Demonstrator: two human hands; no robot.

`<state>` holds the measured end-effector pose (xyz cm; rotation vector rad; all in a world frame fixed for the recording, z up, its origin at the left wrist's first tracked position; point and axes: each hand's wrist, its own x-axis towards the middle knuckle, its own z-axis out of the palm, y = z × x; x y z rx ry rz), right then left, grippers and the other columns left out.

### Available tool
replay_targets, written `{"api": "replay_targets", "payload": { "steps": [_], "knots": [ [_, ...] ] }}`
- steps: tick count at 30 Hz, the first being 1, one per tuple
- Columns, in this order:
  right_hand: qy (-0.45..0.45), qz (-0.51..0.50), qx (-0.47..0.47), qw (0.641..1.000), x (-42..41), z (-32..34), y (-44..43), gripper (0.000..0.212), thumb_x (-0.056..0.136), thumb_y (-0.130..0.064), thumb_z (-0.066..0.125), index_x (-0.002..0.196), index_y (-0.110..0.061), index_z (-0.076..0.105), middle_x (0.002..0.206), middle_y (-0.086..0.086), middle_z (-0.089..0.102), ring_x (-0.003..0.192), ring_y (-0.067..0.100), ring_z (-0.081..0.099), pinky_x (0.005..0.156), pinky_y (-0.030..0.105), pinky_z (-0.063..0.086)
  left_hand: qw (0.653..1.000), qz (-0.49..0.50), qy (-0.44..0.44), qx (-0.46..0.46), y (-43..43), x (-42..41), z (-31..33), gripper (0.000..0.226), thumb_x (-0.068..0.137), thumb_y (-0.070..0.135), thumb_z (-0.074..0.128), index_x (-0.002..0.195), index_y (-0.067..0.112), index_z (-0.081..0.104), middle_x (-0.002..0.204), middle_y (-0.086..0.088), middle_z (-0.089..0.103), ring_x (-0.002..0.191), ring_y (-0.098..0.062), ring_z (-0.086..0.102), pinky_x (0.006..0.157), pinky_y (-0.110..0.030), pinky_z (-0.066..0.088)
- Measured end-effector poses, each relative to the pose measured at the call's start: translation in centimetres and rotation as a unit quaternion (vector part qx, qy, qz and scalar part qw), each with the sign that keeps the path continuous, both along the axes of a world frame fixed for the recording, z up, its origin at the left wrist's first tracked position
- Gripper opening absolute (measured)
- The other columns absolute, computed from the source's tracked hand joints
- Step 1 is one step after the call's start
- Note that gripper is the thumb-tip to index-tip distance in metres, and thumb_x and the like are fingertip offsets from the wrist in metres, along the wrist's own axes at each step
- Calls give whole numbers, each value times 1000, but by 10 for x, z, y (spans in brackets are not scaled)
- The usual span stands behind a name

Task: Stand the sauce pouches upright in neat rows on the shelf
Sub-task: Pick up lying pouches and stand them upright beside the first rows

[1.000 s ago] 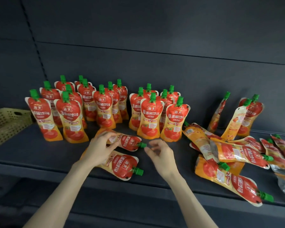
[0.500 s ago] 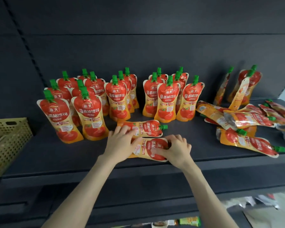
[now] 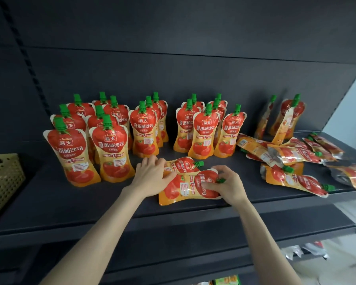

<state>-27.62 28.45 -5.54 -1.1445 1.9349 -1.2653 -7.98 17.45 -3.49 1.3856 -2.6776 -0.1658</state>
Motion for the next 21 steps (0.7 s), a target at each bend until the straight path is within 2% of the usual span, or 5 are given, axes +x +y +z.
{"api": "replay_targets", "payload": {
  "steps": [3,8,11,15,21],
  "knots": [
    [-8,-17,-20,1000,-5,1,1,60,66,-16,84,119,-18,56,97,-2,63,87,15,65,76,35,57,998,9,-41,50,-6,-4,5,82,86,69,29,145,11,23,149,-14,27,135,-33,24,108,-45,24],
    [-68,-101,-61,991,-3,-10,2,80,62,-16,86,131,-15,46,108,5,59,96,23,64,84,44,55,993,16,-98,71,-12,-6,8,95,75,81,31,139,11,36,146,-14,30,134,-34,21,107,-46,20],
    [-111,-148,-83,979,4,-15,0,92,64,-19,86,140,-11,35,117,1,53,105,21,59,93,42,51,988,22,-33,147,-13,-2,2,96,70,81,42,135,10,39,142,-15,32,132,-33,27,106,-45,29],
    [-201,-145,-123,961,17,-15,-7,72,68,-17,82,129,-3,47,108,3,64,93,17,64,79,29,52,989,22,64,133,-5,-1,-2,80,68,78,51,113,13,45,116,-4,57,104,-22,57,82,-36,48],
    [-264,-102,-167,944,27,-1,-11,65,71,-10,79,125,-21,44,110,1,62,97,18,66,72,35,58,969,61,197,138,0,6,-6,72,62,73,63,106,19,46,102,5,61,93,-16,62,79,-38,52]
  ]
}}
